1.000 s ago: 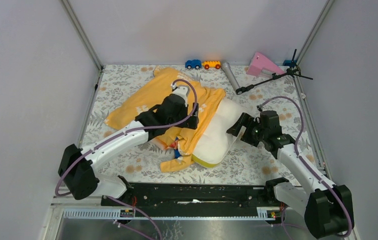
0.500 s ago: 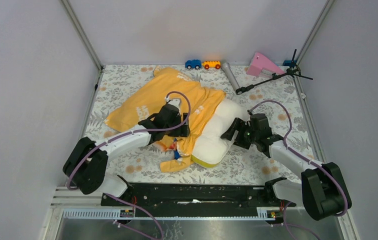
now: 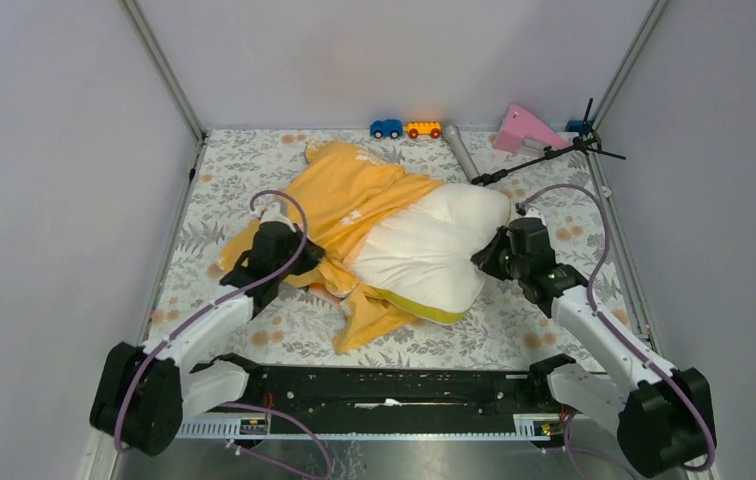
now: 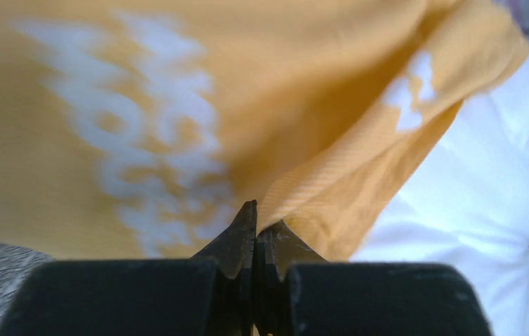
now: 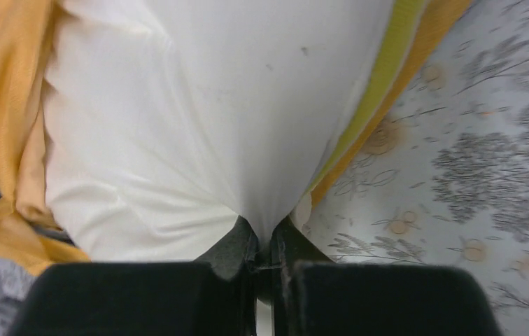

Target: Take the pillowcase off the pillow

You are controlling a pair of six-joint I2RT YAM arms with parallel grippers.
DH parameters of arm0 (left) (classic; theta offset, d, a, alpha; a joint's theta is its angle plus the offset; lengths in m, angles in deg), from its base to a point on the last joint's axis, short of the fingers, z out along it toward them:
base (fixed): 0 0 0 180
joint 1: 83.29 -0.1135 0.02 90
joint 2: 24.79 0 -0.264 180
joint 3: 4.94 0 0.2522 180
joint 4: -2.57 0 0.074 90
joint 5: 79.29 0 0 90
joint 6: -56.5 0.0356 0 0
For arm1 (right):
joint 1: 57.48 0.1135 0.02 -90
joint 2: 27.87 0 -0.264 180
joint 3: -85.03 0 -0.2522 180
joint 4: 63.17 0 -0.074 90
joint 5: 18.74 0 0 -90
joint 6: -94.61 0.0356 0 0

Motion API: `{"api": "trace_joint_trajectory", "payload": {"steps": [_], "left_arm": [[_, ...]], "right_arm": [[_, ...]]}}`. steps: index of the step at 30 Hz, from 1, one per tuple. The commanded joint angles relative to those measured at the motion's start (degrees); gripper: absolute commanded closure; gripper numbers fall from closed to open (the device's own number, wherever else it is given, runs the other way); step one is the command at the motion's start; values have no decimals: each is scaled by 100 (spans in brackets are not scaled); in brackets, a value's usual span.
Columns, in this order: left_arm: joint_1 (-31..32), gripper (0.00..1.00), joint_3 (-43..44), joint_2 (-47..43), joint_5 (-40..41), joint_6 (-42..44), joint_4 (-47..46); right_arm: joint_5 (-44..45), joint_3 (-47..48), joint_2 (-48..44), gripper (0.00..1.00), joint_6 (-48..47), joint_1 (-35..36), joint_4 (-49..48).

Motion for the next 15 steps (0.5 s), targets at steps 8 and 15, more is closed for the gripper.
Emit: {"api": "trace_joint_trajectory", "payload": {"steps": [8,15], "left_arm": [[-940,100,-686,-2206,2045,-1290,960],[-978,100,-727,-2426,1729,-991,675]], "right_arm": [[2732,296,-1205,100,77,-233,928],[2019,384,-909,100,-328,-294,705]]}}
